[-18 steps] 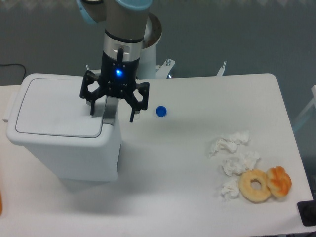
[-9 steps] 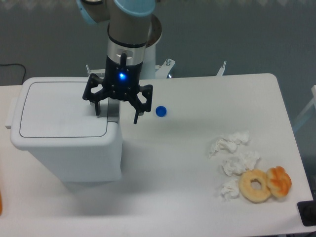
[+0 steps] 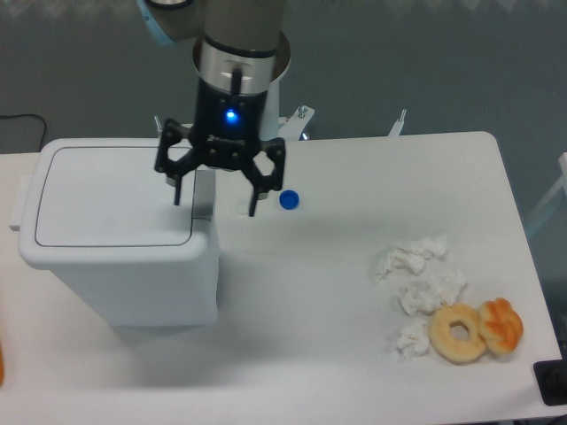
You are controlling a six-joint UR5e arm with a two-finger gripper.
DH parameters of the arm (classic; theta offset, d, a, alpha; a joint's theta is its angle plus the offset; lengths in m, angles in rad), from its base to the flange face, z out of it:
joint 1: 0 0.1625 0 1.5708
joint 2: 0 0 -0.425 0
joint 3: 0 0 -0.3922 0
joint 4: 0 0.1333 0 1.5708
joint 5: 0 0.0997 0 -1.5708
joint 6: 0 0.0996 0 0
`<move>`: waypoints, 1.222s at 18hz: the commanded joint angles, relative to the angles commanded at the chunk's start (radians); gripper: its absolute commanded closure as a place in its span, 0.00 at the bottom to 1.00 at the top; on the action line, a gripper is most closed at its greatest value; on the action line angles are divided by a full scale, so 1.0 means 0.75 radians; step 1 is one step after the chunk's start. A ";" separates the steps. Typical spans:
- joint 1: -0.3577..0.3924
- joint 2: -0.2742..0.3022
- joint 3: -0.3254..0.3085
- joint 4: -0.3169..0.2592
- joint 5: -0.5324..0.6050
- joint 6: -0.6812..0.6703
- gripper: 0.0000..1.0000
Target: Close the trash can
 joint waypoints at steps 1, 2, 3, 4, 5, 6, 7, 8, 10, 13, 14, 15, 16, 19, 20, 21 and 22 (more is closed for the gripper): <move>0.047 -0.012 0.006 -0.002 0.006 0.064 0.00; 0.090 -0.037 0.016 -0.002 0.008 0.119 0.00; 0.125 -0.067 0.029 0.000 0.010 0.176 0.00; 0.166 -0.092 0.035 -0.002 0.012 0.241 0.00; 0.211 -0.119 0.039 0.000 0.014 0.319 0.00; 0.235 -0.149 0.041 0.002 0.031 0.411 0.00; 0.248 -0.172 0.049 0.004 0.067 0.519 0.00; 0.274 -0.198 0.057 0.002 0.110 0.630 0.00; 0.301 -0.247 0.084 -0.002 0.178 0.792 0.00; 0.342 -0.311 0.104 0.004 0.276 0.913 0.00; 0.360 -0.348 0.127 0.002 0.301 0.957 0.00; 0.377 -0.399 0.149 0.004 0.307 1.002 0.00; 0.381 -0.460 0.178 0.008 0.323 1.033 0.00; 0.405 -0.564 0.294 0.002 0.421 1.099 0.00; 0.405 -0.585 0.321 -0.002 0.425 1.119 0.00; 0.405 -0.601 0.339 0.000 0.436 1.128 0.00; 0.405 -0.620 0.356 0.002 0.452 1.140 0.00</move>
